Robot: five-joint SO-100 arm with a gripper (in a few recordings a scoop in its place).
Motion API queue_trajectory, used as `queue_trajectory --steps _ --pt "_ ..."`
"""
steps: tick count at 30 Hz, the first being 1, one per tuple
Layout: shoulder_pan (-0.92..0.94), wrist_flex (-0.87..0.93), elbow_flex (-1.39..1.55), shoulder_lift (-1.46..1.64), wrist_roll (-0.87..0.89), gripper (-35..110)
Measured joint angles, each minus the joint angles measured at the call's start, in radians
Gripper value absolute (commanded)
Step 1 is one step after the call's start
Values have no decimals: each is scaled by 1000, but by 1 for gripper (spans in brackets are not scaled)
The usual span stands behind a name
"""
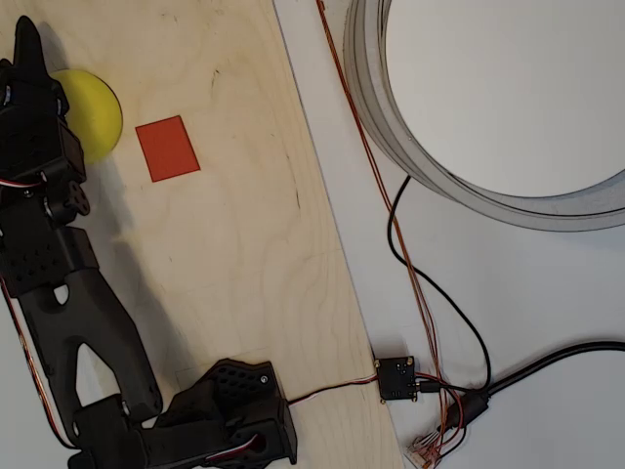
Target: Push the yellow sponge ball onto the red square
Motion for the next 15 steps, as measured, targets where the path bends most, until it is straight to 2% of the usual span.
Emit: queue_trajectory --steps 15 --pt "-32 17 149 12 0 24"
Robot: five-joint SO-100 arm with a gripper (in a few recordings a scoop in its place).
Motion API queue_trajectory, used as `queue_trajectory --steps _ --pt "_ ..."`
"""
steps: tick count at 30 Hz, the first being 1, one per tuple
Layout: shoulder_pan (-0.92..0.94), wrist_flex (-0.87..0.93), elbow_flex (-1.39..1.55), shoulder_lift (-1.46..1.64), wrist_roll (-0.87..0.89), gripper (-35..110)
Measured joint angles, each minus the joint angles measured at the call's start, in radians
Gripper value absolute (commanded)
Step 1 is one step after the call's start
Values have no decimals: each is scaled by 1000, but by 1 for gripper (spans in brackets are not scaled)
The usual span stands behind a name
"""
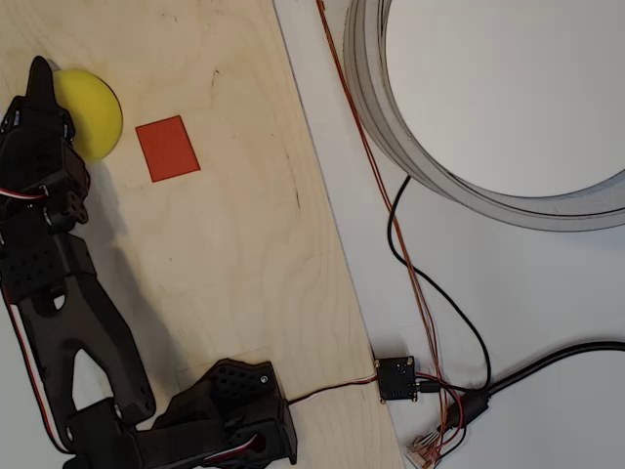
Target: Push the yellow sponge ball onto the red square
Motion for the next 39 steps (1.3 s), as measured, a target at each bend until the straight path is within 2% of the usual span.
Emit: queue_trajectory --steps 26,39 --pt "44 89 43 21 -23 23" --pt "123 89 130 72 -132 22"
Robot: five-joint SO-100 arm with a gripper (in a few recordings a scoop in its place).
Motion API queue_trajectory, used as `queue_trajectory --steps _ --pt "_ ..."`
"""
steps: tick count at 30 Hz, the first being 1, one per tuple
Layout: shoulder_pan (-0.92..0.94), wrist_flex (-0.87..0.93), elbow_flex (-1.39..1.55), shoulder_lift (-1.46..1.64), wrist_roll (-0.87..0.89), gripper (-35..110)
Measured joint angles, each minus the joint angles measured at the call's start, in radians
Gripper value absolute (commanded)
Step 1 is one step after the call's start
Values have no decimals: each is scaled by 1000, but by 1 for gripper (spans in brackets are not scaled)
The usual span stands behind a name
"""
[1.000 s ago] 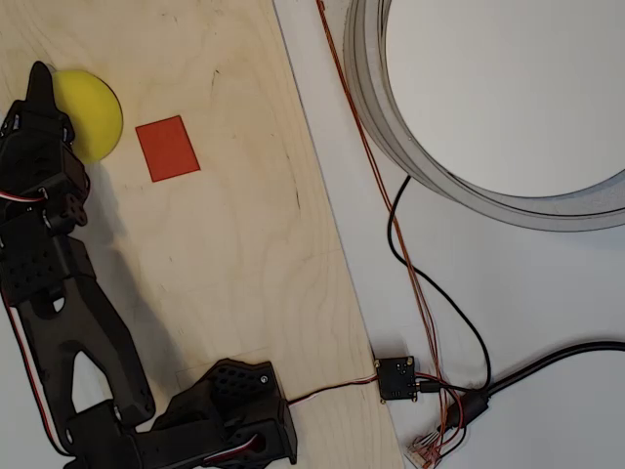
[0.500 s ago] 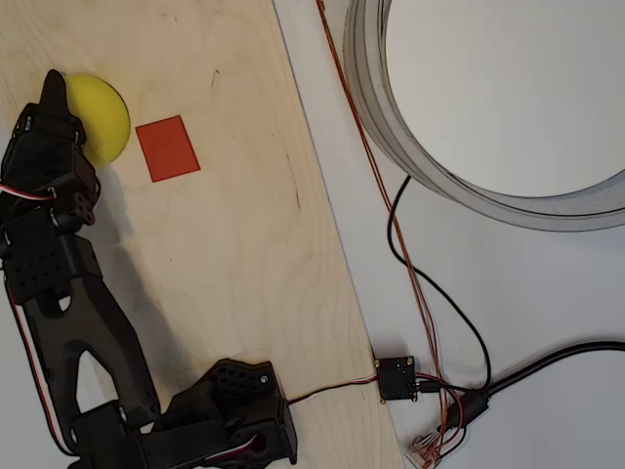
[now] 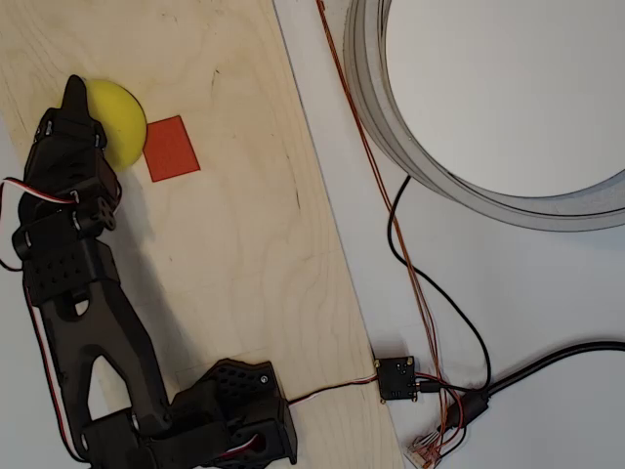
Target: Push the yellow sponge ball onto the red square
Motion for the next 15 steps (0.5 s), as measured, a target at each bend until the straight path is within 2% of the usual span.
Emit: queue_trajectory --steps 15 --pt "89 5 48 35 -48 22"
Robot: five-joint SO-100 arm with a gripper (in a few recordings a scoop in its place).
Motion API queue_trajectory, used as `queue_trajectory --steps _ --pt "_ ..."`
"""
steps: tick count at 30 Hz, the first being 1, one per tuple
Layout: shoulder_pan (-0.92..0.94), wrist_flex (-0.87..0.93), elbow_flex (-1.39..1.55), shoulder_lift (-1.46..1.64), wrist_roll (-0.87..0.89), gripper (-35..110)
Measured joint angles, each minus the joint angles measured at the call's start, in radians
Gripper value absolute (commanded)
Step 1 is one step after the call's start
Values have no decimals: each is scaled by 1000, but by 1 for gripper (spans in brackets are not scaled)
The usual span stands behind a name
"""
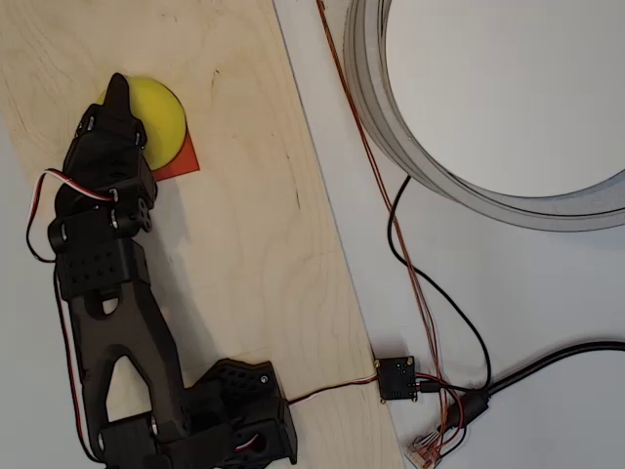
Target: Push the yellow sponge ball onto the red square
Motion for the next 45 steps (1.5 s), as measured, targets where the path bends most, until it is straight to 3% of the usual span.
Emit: queue_trajectory --steps 45 --pt "15 5 164 155 41 22"
